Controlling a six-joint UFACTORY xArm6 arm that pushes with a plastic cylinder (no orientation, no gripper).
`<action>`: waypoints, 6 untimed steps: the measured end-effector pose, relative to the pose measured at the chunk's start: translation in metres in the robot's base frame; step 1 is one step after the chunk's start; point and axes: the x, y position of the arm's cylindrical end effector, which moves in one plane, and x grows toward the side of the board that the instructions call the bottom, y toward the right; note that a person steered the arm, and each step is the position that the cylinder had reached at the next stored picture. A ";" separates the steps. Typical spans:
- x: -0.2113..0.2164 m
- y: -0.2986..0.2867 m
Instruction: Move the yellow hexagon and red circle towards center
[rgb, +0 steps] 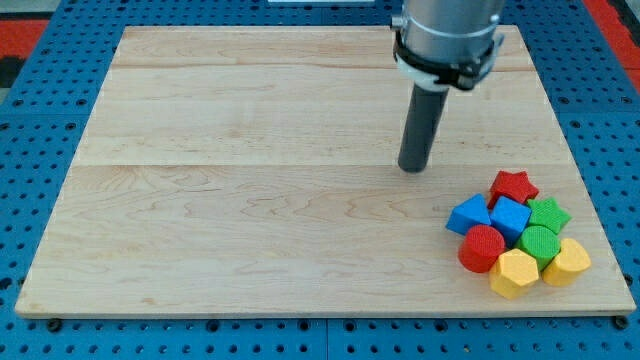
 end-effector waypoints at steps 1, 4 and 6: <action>-0.045 0.052; 0.007 0.245; 0.106 0.233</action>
